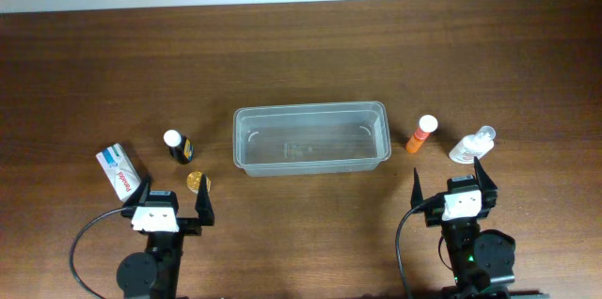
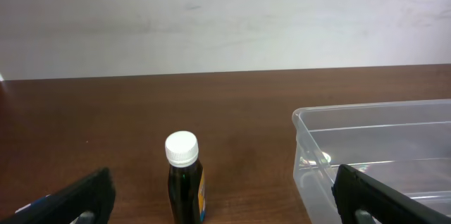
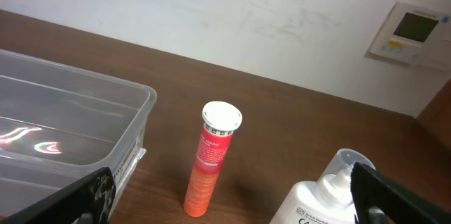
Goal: Pack container
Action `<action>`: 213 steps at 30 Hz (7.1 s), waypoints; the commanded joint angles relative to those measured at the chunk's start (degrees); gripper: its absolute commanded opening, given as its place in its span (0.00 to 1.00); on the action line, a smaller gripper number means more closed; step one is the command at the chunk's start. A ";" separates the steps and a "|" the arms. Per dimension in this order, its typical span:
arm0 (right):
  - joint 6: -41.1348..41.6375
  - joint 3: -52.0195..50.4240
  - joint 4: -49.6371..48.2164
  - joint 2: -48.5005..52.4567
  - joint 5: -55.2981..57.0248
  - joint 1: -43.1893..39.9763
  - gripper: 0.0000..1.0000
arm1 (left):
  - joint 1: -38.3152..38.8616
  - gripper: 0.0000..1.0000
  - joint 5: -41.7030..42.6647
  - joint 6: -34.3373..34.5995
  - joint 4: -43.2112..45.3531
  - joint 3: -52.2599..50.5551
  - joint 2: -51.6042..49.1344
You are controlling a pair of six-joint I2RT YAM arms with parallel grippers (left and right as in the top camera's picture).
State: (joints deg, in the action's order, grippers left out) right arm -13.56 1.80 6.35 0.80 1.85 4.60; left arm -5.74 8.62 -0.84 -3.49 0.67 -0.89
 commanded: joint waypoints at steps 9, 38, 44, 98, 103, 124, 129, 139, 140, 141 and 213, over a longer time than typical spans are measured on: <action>0.07 -0.57 0.04 -0.44 0.26 0.22 0.98 | -0.07 0.99 0.61 0.13 -0.26 -0.15 0.55; 9.60 8.28 0.94 6.78 3.37 0.20 0.98 | -0.07 0.99 0.57 1.64 -0.26 7.67 -3.69; 9.60 23.37 3.56 24.35 3.34 0.20 0.98 | -0.07 1.00 -0.31 1.62 -0.39 18.64 -16.90; 28.94 78.07 56.22 100.85 -5.25 -2.58 0.93 | -0.07 0.99 -0.90 1.64 -47.17 73.48 -76.04; 28.89 77.96 55.10 100.85 -4.17 -2.86 0.88 | -0.07 0.99 -0.90 1.64 -47.17 73.48 -76.04; 28.85 77.99 54.93 100.83 -4.20 -2.75 0.33 | -0.07 0.99 -0.90 1.62 -47.19 73.48 -76.04; 28.46 78.03 54.88 100.72 -4.17 -2.75 0.27 | -0.04 1.00 -0.90 1.64 -47.17 73.48 -76.04; 24.35 84.32 58.31 97.48 -4.17 -2.67 0.24 | -0.07 1.00 -0.90 1.62 -47.15 73.48 -76.04; 23.91 86.09 59.78 96.78 -4.17 -2.64 0.24 | -0.04 0.99 -0.90 1.62 -47.12 73.48 -76.04; 23.85 88.00 61.29 96.04 -4.15 -2.47 0.24 | -0.04 0.99 -0.90 1.64 -47.15 73.48 -76.04; 29.16 93.11 71.80 91.69 0.96 -13.09 0.98 | -0.07 0.99 -0.90 1.64 -46.90 73.48 -76.04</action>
State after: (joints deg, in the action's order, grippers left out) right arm 14.85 98.26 77.84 90.17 4.23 -6.74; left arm -5.74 7.94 0.27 -50.48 72.93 -76.84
